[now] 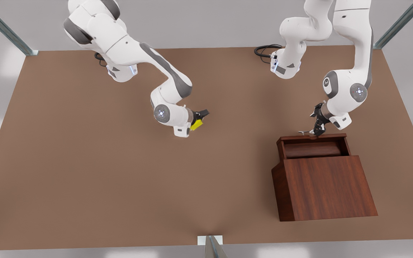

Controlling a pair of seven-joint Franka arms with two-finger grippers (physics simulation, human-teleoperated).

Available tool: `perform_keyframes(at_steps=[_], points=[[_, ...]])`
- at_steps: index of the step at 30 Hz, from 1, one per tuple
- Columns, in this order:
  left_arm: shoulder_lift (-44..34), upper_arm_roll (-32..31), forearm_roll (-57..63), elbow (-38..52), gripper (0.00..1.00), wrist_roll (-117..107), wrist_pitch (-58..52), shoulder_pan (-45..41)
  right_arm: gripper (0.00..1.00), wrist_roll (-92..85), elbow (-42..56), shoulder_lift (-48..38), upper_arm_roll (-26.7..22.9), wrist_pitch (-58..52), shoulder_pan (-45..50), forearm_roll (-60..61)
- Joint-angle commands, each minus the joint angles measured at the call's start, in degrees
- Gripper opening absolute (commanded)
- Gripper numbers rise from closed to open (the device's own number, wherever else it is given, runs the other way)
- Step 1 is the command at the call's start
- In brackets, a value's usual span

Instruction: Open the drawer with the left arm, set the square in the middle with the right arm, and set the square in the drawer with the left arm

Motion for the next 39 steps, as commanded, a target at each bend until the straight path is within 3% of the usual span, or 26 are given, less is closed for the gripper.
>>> perform_keyframes(at_steps=[1,7,8,9,12,14,21,22,24,26,28,29,30,33,36,37,39], points=[[0.0,0.0,0.0,0.0,1.0,0.0,0.0,-0.1,0.72,115.3,0.2,0.2,0.0,6.2,1.0,-22.0],[0.5,0.0,-0.1,0.0,1.0,-0.1,-0.4,-0.3,0.75,122.2,6.9,4.7,-0.5,6.0,6.5,-27.9],[0.5,0.0,-0.1,0.0,1.0,-0.1,-0.4,-0.3,0.91,122.3,7.0,4.5,-0.5,5.9,6.3,-27.9],[0.5,0.0,-0.1,0.0,1.0,-0.1,-0.4,-0.3,1.0,121.5,7.4,4.1,-0.6,5.0,5.7,-27.9],[0.1,0.0,-0.1,0.0,1.0,-0.7,-1.3,-0.6,1.0,114.1,7.9,-2.4,-0.7,-4.8,-3.2,-29.3],[0.0,0.0,-0.1,0.0,1.0,-1.2,-2.2,-0.7,1.0,104.4,7.8,-6.9,-0.7,-13.6,-11.2,-32.5],[-1.6,-0.2,-0.3,1.6,1.0,-4.1,-4.1,-1.4,1.0,45.8,12.5,-16.6,-0.7,-28.1,-33.6,-40.1],[-1.5,-1.1,-0.6,5.1,1.0,-7.1,-7.8,-1.4,1.0,42.2,13.3,-18.3,-0.9,-31.3,-34.1,-42.5],[0.5,-8.1,-0.2,22.7,1.0,-18.2,-25.9,-1.4,1.0,32.9,18.1,-21.6,-3.0,-38.5,-34.6,-43.8],[6.4,-14.6,0.8,42.3,1.0,-17.8,-40.8,-1.4,1.0,27.2,17.7,-23.5,-15.0,-40.1,-25.2,-43.3],[16.3,-26.4,9.3,58.6,1.0,-13.1,-44.6,-3.8,1.0,26.3,16.0,-25.4,-17.4,-40.3,-25.1,-43.3],[19.9,-29.3,11.2,62.8,1.0,-8.6,-44.6,-5.9,1.0,26.1,16.6,-25.1,-17.5,-40.1,-25.1,-43.3],[23.1,-30.2,13.5,65.7,1.0,7.3,-43.6,-11.7,1.0,26.4,16.6,-24.5,-17.4,-38.6,-25.1,-42.4],[29.1,-30.5,13.5,68.7,1.0,20.6,-35.7,-21.1,1.0,26.7,16.9,-24.7,-17.4,-37.7,-25.0,-42.4],[34.5,-30.4,15.9,68.3,1.0,43.6,-35.9,-22.5,1.0,27.1,16.8,-24.8,-17.2,-37.9,-24.9,-42.4],[34.7,-33.2,13.6,65.3,1.0,50.1,-38.0,-22.7,1.0,27.1,16.8,-25.0,-17.2,-37.9,-24.8,-42.5],[34.2,-33.2,11.4,60.8,1.0,59.1,-35.4,-22.9,1.0,27.2,16.9,-24.8,-16.9,-37.7,-24.6,-42.5]])
